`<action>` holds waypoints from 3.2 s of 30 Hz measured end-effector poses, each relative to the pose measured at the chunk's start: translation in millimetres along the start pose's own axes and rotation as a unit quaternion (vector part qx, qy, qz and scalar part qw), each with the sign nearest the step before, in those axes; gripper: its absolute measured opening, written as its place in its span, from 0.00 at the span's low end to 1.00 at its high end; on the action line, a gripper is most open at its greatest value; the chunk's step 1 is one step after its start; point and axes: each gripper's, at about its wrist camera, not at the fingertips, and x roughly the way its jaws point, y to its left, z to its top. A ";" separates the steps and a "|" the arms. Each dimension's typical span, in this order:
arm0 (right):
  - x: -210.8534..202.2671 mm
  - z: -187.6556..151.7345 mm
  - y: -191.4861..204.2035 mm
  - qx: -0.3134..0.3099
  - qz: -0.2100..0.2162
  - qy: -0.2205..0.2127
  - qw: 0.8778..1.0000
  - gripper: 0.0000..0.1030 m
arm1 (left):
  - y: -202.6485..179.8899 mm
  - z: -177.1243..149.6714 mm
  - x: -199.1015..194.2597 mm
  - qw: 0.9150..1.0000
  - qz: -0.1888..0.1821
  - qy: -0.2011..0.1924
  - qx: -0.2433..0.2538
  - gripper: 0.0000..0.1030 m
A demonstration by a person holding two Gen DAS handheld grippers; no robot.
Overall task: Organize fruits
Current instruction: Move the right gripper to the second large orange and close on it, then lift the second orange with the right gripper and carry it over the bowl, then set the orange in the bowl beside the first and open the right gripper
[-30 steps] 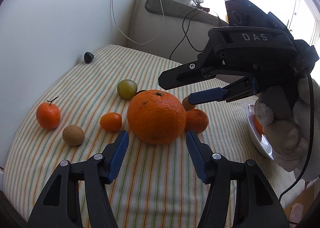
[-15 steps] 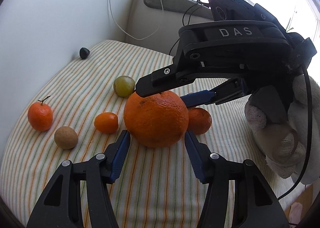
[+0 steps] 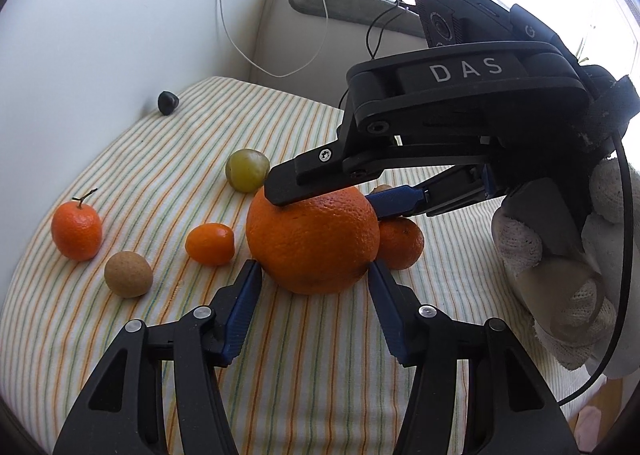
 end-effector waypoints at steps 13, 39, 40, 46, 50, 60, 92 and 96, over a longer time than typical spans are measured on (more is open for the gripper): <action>-23.1 -13.4 1.9 0.002 0.001 -0.013 1.000 0.70 | -11.9 -0.4 -14.6 1.000 -0.005 -0.015 0.013 0.53; -119.6 -90.8 -8.4 0.030 -0.007 -0.087 0.996 0.69 | -87.2 -10.0 -51.5 0.994 -0.064 -0.042 0.077 0.53; -124.1 -94.8 -10.0 0.031 -0.009 -0.090 0.995 0.69 | -91.6 -10.7 -52.5 0.993 -0.068 -0.043 0.081 0.53; -154.4 -124.4 -22.6 0.046 -0.019 -0.113 0.992 0.69 | -118.7 -14.7 -56.6 0.989 -0.094 -0.042 0.102 0.53; -171.9 -142.4 -31.7 0.060 -0.023 -0.129 0.990 0.69 | -137.1 -17.0 -57.1 0.986 -0.111 -0.041 0.115 0.53; -209.3 -184.6 -67.9 0.103 -0.042 -0.157 0.981 0.69 | -181.7 -27.1 -43.6 0.976 -0.152 -0.015 0.153 0.53; -218.9 -216.4 -141.1 0.169 -0.070 -0.149 0.972 0.71 | -225.1 -50.0 -3.1 0.968 -0.153 0.048 0.191 0.53; -228.5 -214.1 -138.3 0.158 -0.076 -0.170 0.970 0.77 | -225.9 -50.7 -13.3 0.970 -0.145 0.030 0.193 0.68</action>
